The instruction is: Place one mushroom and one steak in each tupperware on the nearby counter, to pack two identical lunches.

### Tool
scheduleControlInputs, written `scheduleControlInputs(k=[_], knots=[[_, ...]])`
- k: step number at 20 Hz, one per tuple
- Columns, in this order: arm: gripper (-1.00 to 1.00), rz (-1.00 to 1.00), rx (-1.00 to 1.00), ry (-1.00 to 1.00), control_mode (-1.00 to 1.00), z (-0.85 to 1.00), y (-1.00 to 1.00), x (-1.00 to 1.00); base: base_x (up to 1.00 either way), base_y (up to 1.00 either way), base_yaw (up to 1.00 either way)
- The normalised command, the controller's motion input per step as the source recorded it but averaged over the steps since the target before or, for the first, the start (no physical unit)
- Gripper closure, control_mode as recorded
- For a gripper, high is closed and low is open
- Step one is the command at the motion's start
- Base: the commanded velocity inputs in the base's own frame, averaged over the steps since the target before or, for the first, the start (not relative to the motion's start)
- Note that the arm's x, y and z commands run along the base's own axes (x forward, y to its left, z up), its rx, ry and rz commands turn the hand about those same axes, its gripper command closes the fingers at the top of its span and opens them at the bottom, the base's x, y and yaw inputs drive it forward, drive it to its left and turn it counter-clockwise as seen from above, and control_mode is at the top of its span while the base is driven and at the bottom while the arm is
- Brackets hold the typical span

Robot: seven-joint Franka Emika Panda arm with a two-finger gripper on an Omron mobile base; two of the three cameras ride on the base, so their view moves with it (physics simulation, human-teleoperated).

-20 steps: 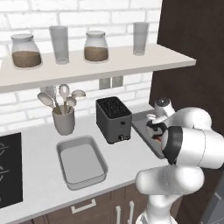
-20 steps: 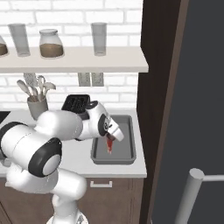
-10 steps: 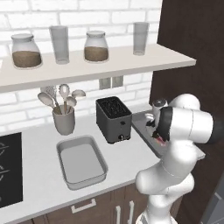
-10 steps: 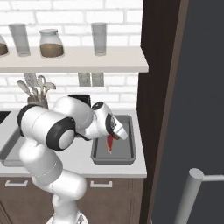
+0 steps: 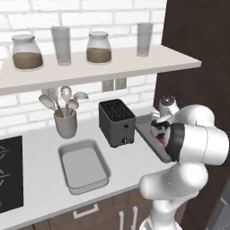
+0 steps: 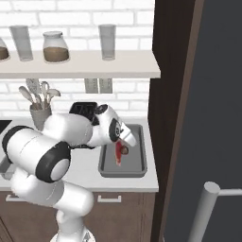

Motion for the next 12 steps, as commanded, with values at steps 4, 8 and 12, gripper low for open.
scheduleControlInputs(k=[4, 8, 12], knots=[[-1.00, 0.09, 0.00, -0.11, -1.00, 0.57, 0.08, -0.97, 0.00, 0.00, 0.00], [-1.00, 0.21, -0.01, -0.04, -1.00, 0.29, 0.28, -1.00, 0.00, 0.00, 0.00], [-1.00, 0.43, -0.09, -0.05, -1.00, 0.44, 0.56, -0.83, 0.00, 0.00, 0.00]])
